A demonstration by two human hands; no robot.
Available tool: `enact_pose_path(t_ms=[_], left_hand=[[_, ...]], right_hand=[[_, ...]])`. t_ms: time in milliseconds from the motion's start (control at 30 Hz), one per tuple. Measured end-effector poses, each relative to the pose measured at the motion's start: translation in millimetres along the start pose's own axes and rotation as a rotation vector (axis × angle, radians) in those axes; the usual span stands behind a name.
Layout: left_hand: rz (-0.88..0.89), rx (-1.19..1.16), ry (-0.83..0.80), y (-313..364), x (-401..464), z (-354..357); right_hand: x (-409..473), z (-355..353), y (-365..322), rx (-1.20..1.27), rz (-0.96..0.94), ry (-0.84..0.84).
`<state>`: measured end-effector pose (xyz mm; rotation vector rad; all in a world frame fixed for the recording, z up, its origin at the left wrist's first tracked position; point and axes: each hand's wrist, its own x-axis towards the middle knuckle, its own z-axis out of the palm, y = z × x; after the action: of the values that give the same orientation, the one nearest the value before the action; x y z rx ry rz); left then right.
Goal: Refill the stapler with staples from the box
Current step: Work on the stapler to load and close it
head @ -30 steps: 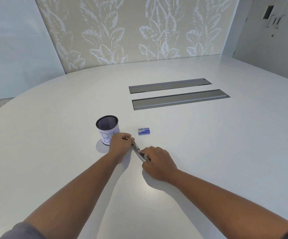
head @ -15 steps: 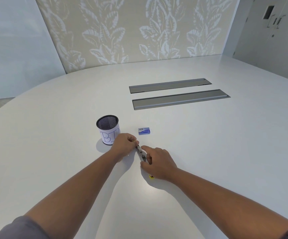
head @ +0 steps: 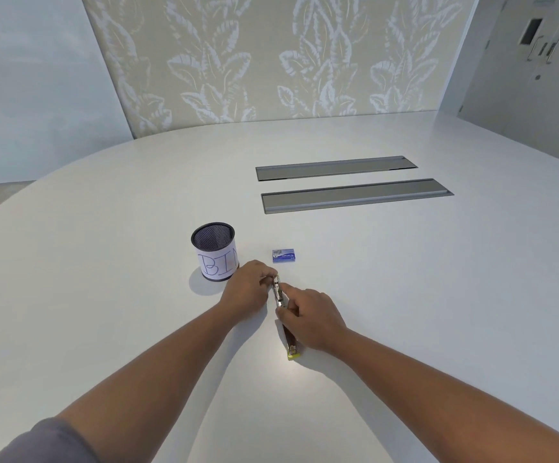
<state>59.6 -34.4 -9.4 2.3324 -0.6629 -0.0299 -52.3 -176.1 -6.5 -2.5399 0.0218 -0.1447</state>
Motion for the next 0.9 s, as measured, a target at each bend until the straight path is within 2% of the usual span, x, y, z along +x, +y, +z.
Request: enact_pose_path(t_ms=[233, 467, 900], left_hand=[[0.099, 0.013, 0.054, -9, -9, 7], [0.099, 0.011, 0.068, -8, -10, 9], [0.087, 0.021, 0.104, -9, -10, 13]], right_hand=[[13, -10, 1, 0.097, 0.119, -0.127], [30, -28, 4, 0.046, 0.061, -0.28], [26, -17, 10, 0.161, 0.086, -0.182]])
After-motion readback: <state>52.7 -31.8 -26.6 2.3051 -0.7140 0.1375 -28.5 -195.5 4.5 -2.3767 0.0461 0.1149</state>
